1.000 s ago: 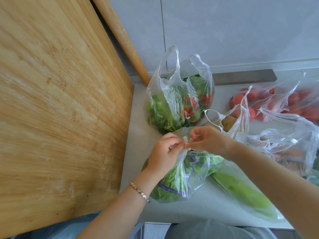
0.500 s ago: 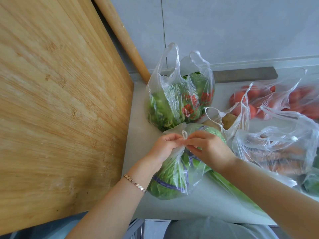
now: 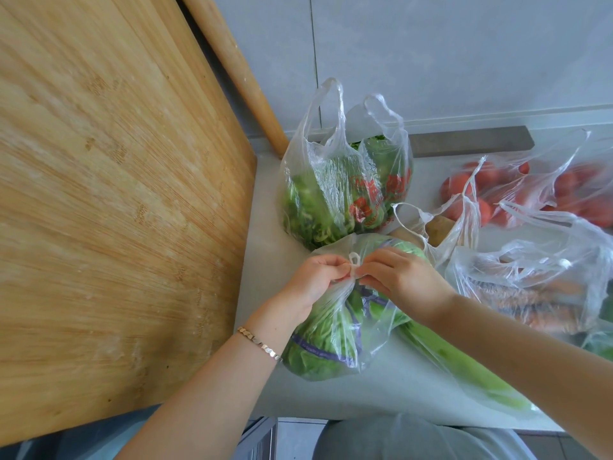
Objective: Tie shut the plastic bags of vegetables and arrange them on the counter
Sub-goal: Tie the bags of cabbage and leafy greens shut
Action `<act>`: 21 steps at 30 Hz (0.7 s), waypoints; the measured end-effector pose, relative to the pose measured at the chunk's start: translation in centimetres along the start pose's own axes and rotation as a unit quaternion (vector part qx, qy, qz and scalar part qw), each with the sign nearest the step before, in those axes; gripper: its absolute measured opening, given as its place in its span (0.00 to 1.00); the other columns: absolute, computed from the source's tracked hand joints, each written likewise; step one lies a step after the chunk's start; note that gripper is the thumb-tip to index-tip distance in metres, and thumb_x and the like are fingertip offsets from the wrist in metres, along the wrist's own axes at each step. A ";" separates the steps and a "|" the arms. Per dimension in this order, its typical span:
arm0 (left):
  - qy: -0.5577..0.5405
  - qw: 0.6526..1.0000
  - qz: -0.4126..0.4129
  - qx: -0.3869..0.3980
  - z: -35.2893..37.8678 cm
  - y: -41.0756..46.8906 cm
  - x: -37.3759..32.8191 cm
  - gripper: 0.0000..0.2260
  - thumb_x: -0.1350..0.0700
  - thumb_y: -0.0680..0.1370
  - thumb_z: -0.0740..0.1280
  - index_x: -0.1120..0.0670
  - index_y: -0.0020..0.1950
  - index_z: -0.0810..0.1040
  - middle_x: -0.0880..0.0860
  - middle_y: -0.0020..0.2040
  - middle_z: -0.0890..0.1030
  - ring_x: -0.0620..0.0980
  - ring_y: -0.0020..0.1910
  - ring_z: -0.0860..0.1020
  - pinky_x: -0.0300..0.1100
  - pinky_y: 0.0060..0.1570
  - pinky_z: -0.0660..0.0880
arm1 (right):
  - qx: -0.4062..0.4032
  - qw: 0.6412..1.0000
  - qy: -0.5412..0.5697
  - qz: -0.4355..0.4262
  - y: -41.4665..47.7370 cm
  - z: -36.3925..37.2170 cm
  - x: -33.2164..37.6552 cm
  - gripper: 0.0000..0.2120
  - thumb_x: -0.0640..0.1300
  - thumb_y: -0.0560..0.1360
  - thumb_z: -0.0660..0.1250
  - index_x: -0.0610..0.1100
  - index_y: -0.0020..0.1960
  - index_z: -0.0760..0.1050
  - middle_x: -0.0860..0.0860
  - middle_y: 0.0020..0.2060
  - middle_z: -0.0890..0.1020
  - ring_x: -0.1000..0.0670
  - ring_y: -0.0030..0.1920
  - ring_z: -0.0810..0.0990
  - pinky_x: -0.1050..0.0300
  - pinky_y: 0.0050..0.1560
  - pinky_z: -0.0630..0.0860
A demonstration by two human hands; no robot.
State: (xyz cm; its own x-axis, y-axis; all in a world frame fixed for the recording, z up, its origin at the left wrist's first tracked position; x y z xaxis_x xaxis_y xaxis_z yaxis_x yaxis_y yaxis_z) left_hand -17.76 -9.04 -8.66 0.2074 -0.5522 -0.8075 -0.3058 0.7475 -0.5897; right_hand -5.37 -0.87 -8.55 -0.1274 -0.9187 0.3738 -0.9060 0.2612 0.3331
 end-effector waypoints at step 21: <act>0.040 0.999 -0.012 0.021 0.0 -0.3 -0.3 0.12 0.61 0.78 0.62 0.53 0.35 0.76 0.48 0.34 0.76 0.42 0.35 0.72 0.35 0.42 0.66 | 0.016 0.978 0.114 0.172 0.2 0.3 0.4 0.02 0.37 0.67 0.70 0.39 0.37 0.80 0.45 0.37 0.81 0.46 0.32 0.79 0.51 0.32 0.79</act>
State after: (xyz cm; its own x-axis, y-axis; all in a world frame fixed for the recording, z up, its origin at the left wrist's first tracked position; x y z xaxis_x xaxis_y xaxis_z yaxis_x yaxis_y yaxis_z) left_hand -17.73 -9.09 -8.30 0.1395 -0.5969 -0.7901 -0.2628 0.7469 -0.6108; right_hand -5.70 -1.30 -8.60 -0.3365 -0.6879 0.6431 -0.8384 0.5298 0.1281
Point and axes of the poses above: each hand's wrist, its own y-axis towards the middle knuckle, its own z-axis out of the palm, x = y × z, the point moved 2 cm from there along y, towards the middle knuckle
